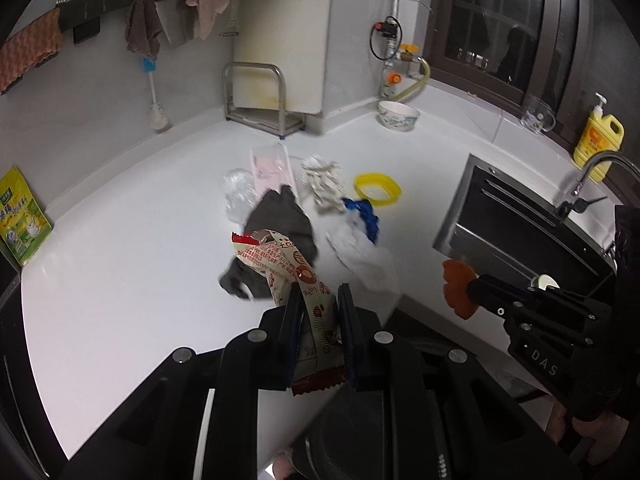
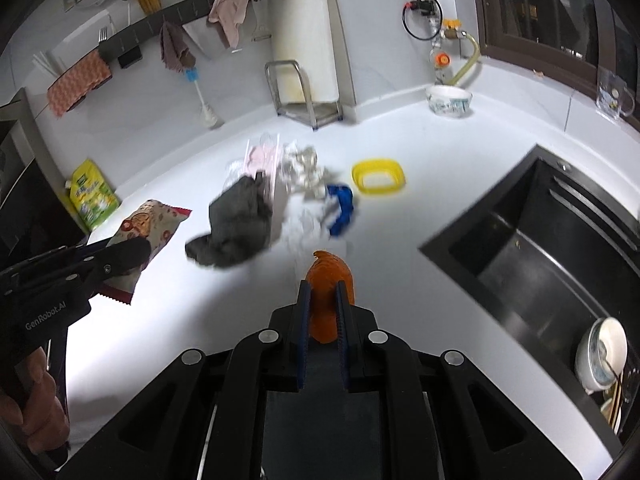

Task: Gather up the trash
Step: 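Carry the snack wrapper and orange ball with both grippers over the grey basket, then open both grippers to drop the wrapper and orange ball into the basket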

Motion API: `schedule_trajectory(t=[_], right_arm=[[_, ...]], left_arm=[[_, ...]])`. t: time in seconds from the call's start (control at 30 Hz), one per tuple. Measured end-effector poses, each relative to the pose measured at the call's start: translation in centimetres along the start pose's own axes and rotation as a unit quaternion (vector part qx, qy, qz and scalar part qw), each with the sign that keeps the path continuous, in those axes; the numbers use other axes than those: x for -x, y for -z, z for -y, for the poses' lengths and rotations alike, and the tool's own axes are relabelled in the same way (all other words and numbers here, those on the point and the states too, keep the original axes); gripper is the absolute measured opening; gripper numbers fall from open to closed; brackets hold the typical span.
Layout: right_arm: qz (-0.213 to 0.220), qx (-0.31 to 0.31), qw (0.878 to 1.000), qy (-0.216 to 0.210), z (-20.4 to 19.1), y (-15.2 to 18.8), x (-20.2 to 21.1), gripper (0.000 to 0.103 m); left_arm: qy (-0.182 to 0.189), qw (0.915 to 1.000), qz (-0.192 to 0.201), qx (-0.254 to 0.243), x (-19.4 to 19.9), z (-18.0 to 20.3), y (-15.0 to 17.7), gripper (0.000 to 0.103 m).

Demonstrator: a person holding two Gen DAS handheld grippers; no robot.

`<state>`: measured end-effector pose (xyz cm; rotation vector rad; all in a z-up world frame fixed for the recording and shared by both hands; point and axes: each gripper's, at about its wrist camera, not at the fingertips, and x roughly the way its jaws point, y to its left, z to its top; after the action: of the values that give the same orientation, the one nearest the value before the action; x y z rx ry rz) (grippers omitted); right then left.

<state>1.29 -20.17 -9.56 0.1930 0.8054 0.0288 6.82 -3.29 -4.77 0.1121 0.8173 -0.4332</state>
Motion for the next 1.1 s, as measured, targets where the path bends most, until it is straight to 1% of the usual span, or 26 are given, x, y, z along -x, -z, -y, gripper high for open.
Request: schedule_trajectory(t=[0.13,0.33,0.5,0.6,0.77,1.0,1.1], right_arm=[[-0.013,-0.004,1.0,-0.006,1.1,2.3,1.2,0.012],[-0.028,-0.017,0.999,-0.01,3.6,5.9,2.5,0.012],[-0.047,-0.032,0.998,-0.021,5.2,8.4,2.3,0.012],[-0.065,-0.033,0.997,-0.026,5.7,10.0,1.4,0.012],[-0.096,-0.032,0.994,-0.039,5.8,12.2,-0.5,0.012],[-0.122,-0.042,0.99,-0.048,6.0,14.1,-2.5,0.012],[-0.13,-0.041,0.989,-0.052,6.1,14.5,-2.9,0.013]], left_arm=[[0.01,0.9998,-0.015,0.0,0.5,2.5,2.4,0.018],[0.021,0.9986,-0.048,0.007,-0.3,5.9,5.8,0.018],[0.024,0.9972,-0.07,0.01,-1.3,8.0,8.3,0.018],[0.036,0.9945,-0.096,0.02,-2.7,8.3,10.0,0.018],[0.022,0.9922,-0.121,0.021,-5.1,8.5,12.3,0.018],[0.024,0.9905,-0.133,0.028,-6.6,8.2,13.7,0.019],[0.013,0.9898,-0.139,0.03,-7.1,7.9,14.3,0.019]])
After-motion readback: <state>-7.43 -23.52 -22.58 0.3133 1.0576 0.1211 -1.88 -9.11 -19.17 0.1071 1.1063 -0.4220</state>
